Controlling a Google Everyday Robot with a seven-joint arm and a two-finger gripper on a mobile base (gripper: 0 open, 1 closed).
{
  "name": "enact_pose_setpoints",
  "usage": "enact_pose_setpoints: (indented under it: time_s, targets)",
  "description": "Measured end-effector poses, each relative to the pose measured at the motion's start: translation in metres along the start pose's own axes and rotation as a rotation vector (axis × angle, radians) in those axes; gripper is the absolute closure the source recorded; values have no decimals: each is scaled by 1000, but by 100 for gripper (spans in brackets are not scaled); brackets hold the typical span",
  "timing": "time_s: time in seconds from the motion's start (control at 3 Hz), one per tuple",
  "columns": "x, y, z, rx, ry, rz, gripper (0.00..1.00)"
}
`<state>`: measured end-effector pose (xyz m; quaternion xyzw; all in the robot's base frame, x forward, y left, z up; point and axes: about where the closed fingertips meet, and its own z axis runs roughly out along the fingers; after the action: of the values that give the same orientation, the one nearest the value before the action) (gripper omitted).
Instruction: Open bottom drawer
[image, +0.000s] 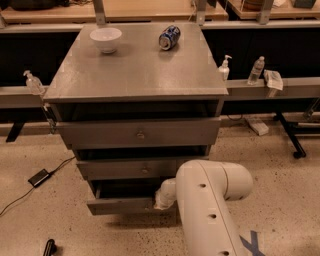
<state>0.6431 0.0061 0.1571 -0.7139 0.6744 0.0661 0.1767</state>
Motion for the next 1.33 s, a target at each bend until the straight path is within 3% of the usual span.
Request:
enact_pose_setpoints:
  time_s: [0.67, 1.33]
  targets:
    - [0, 2, 1, -3, 0, 0, 0]
    - [7, -3, -5, 10, -22, 9, 0]
